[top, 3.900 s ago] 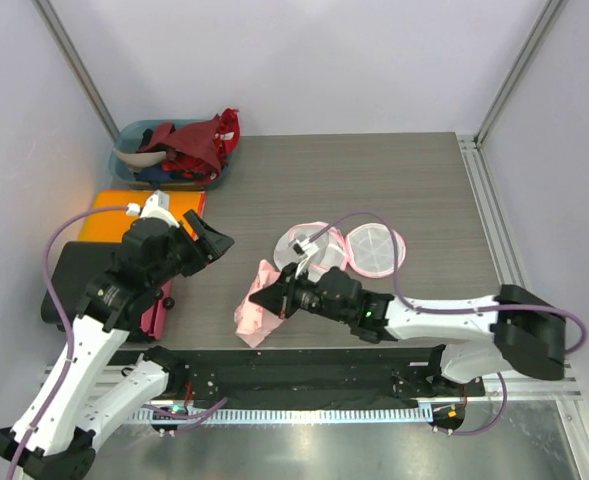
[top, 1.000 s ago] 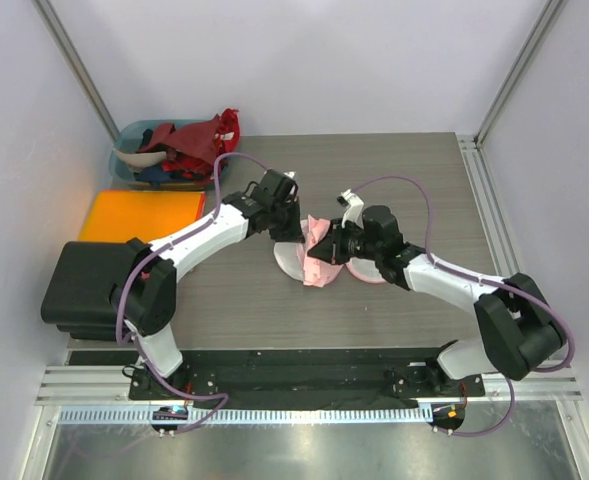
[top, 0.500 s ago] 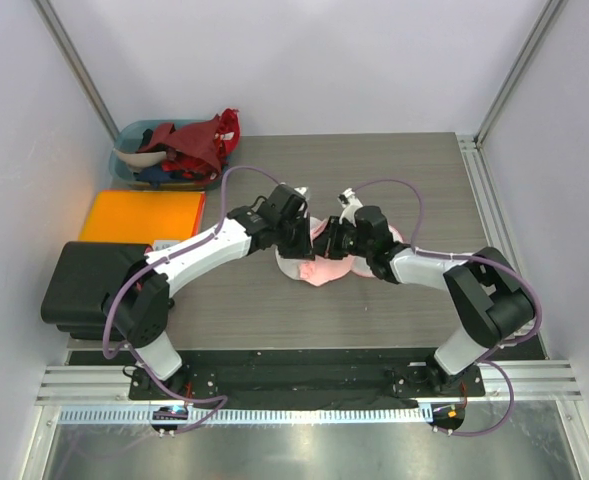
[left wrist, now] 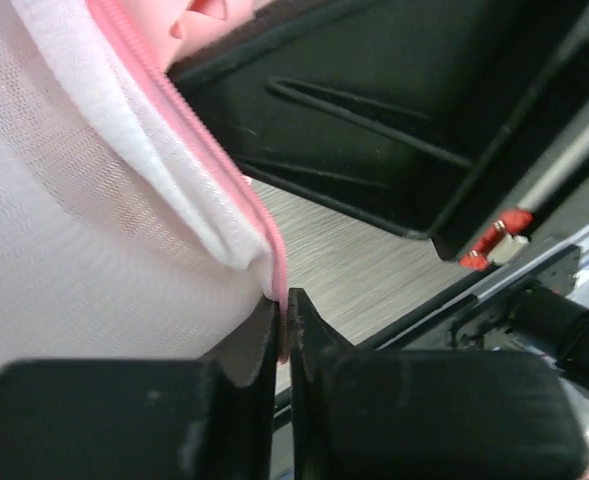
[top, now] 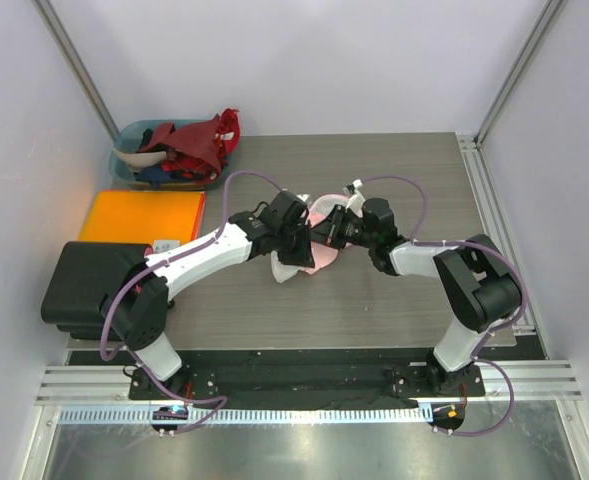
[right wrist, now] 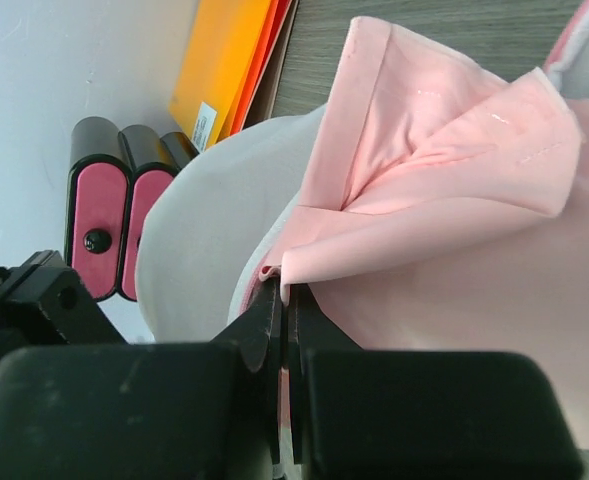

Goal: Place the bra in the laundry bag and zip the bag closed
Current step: Place the bra in the laundry bag.

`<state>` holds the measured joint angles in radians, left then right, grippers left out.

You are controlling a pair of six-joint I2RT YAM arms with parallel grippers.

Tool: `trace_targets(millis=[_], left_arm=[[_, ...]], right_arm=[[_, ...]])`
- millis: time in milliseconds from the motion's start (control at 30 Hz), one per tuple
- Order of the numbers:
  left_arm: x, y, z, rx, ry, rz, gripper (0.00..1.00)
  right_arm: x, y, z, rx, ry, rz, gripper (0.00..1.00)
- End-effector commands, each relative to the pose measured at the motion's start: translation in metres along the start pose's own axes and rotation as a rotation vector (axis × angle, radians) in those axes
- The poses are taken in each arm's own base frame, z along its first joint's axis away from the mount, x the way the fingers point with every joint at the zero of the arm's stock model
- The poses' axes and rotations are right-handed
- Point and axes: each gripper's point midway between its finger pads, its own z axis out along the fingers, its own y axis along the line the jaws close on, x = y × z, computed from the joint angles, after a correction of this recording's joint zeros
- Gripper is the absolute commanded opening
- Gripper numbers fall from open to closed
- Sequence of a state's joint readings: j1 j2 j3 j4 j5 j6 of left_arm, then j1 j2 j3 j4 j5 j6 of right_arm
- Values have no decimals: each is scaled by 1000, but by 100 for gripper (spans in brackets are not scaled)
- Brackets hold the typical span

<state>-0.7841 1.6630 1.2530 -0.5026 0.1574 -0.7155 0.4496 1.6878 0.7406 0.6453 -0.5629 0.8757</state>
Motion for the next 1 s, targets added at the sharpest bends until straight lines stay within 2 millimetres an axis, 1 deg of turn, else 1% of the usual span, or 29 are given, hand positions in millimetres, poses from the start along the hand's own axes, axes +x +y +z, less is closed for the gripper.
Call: trace_targets(millis=[0,67,100,200,233,267,300,333,367,467,500,533,567,600,633,667,700,733,767,800,833,867,900,933,967], left_arm=[[-10,2,-14,-41,-52,29,27],[-16,2,-18,-38,-79,27,40],[-23,0,-27,-26,-111,23,47],[-34,4,-41,-21,-160,16,47],[-40,6,-46,-38,-176,13,48],[-42,10,-50,-67,-180,18,50],[-40,14,-54,-90,-171,29,53],[-43,20,-56,-122,-191,31,54],[-45,22,-58,-129,-202,30,56],[-46,32,-59,-142,-208,8,58],[-44,39,-59,-162,-212,-13,58],[-48,43,-64,-171,-236,-31,58],[-52,51,-68,-209,-276,-48,58],[-46,60,-67,-233,-277,-61,59],[-51,62,-75,-227,-313,-88,59],[-54,64,-76,-219,-337,-105,59],[-45,72,-72,-221,-322,-121,59],[-47,81,-72,-228,-334,-161,59],[-48,83,-75,-222,-348,-174,58],[-44,93,-72,-231,-340,-194,56],[-44,95,-73,-228,-344,-202,55],[-46,93,-76,-213,-362,-209,54],[-43,95,-76,-208,-362,-210,54],[-43,94,-77,-200,-367,-210,54],[-43,92,-78,-193,-371,-211,54]], right_arm=[[-17,25,7,-112,-26,-24,1],[-14,23,8,-116,-10,-32,1],[-13,22,9,-114,-4,-31,1],[-10,15,11,-89,14,-42,1],[-9,16,11,-84,13,-49,1],[-6,10,10,-61,28,-48,1],[-7,11,11,-57,32,-58,1],[-4,10,11,-45,42,-59,1],[0,8,11,-18,69,-72,1],[13,17,16,-17,127,-89,1],[21,22,18,-30,151,-91,1],[23,24,19,-33,156,-96,1],[24,26,20,-27,167,-94,4],[25,26,21,-19,174,-114,6],[28,24,22,-2,188,-126,8],[29,23,23,28,218,-128,17],[33,15,24,53,244,-155,22],[43,5,20,108,298,-142,25],[39,8,22,113,311,-161,29],[38,6,20,128,312,-186,31],[35,1,17,173,302,-194,34],[35,0,13,194,307,-197,41],[31,5,9,198,298,-213,45],[32,3,4,221,306,-216,51],[28,2,2,243,293,-227,53]])
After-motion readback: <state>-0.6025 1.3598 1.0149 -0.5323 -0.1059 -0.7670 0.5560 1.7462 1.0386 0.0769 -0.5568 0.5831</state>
